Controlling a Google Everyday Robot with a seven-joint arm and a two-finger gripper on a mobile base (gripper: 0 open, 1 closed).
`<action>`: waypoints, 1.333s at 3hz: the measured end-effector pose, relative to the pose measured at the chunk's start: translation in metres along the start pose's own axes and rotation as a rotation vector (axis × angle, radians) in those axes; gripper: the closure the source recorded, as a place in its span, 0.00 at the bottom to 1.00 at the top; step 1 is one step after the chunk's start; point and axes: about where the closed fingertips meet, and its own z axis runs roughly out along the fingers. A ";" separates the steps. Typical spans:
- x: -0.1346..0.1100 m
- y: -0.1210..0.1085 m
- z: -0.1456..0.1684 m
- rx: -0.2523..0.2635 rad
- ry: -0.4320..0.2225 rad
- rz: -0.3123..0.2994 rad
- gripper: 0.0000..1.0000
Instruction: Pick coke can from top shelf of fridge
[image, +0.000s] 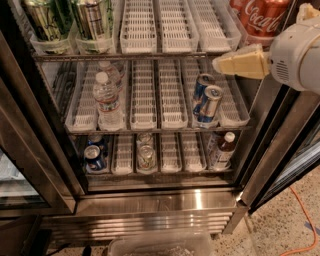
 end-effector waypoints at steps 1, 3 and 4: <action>-0.003 -0.004 0.006 -0.004 -0.017 0.083 0.00; -0.017 -0.004 0.013 -0.063 -0.048 0.252 0.00; -0.024 -0.005 0.007 -0.092 -0.068 0.314 0.00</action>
Offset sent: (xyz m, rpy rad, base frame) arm 0.0079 -0.0166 -0.0047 0.3002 0.0667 0.0226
